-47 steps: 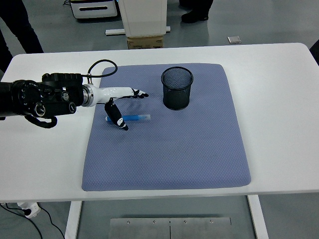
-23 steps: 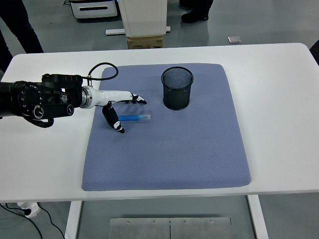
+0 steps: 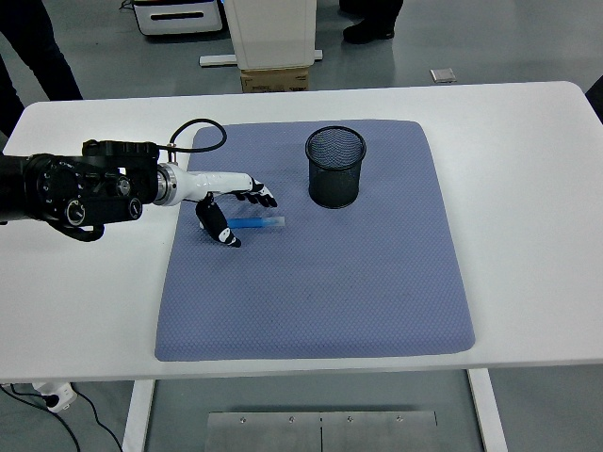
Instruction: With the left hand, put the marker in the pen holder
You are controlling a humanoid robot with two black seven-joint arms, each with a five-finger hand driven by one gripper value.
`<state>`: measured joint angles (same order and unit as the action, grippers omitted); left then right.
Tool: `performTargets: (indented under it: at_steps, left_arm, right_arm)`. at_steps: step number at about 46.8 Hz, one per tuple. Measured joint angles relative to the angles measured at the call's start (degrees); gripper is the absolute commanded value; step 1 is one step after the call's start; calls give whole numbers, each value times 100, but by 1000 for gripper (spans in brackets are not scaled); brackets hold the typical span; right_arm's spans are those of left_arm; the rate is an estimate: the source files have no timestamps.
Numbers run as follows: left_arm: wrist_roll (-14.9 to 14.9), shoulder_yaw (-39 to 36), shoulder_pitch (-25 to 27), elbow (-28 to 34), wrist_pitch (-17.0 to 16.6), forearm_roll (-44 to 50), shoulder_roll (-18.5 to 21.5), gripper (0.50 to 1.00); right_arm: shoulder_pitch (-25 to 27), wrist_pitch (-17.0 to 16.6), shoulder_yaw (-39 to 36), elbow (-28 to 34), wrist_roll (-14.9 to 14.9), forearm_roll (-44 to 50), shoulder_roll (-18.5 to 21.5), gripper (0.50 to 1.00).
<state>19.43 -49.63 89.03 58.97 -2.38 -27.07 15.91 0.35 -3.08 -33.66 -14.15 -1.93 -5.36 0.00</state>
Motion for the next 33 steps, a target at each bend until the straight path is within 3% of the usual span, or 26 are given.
performTargets:
  at_steps: [16, 33]
  left_arm:
    - [21, -3, -31, -14, -2, -8, -17, 742]
    - [53, -3, -44, -105, -6, -18, -27, 678]
  right_arm:
    - [0, 0, 0, 0, 0, 0, 0, 1000]
    - [0, 0, 0, 0, 0, 0, 0, 1000]
